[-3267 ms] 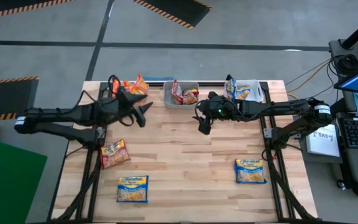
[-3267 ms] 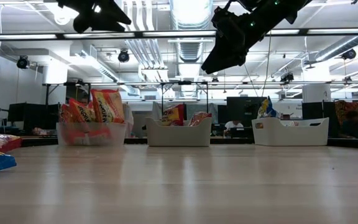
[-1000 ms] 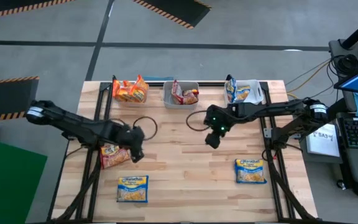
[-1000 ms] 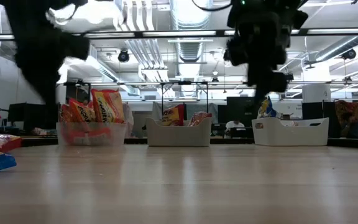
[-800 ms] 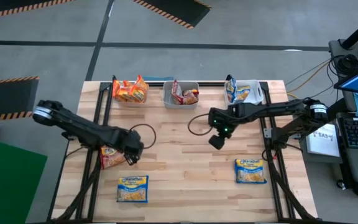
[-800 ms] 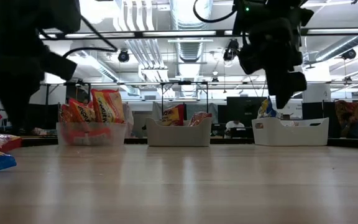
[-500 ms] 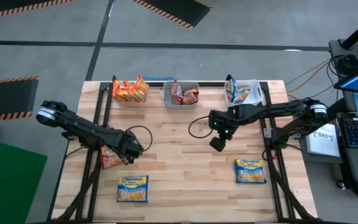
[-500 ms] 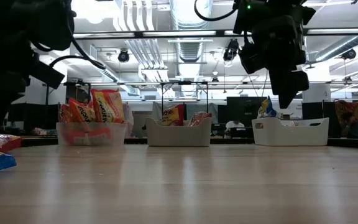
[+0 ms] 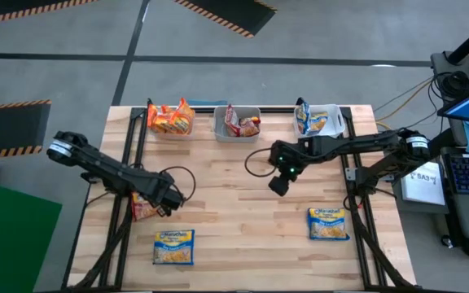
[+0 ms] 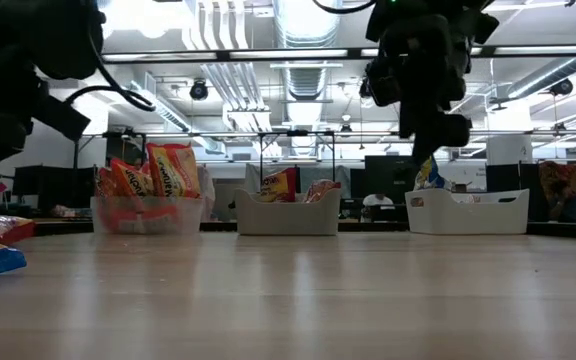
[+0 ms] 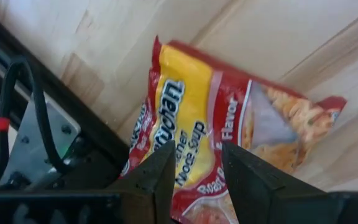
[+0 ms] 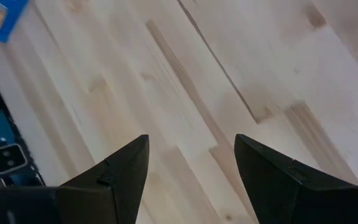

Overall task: Sort Maruchan noodles
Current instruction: Put the red noodle pack into the grey bin

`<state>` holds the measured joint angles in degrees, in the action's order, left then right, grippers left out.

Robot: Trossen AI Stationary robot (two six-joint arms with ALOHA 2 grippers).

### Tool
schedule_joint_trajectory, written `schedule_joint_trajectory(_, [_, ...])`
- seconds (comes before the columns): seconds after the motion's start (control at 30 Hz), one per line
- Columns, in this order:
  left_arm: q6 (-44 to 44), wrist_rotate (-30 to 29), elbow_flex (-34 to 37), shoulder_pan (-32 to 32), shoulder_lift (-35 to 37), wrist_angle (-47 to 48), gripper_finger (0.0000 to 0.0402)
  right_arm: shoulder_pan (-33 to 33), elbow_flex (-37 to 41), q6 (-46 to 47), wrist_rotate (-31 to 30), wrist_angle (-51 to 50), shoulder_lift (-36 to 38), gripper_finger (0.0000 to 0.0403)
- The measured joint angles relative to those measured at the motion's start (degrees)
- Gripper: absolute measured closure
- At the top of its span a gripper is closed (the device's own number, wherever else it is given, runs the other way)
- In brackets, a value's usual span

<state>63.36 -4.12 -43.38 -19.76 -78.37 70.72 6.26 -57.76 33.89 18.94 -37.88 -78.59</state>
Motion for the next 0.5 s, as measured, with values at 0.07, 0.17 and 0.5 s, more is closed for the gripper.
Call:
schedule_joint_trajectory(0.07, [0.98,0.18,0.04,-0.78,0.0,0.15,0.029,0.0,0.0,0.0,0.0,1.4,0.0,0.0179])
schedule_joint_trajectory(0.17, [2.33,0.56,0.38,-1.9,0.0,0.03,0.0293,0.0,0.0,0.0,0.01,2.91,0.0,0.0179])
schedule_joint_trajectory(0.5, [0.58,-1.25,3.78,-3.09,0.0,-13.1,0.0309,0.0,0.0,0.0,-0.03,6.13,-0.2,0.0179])
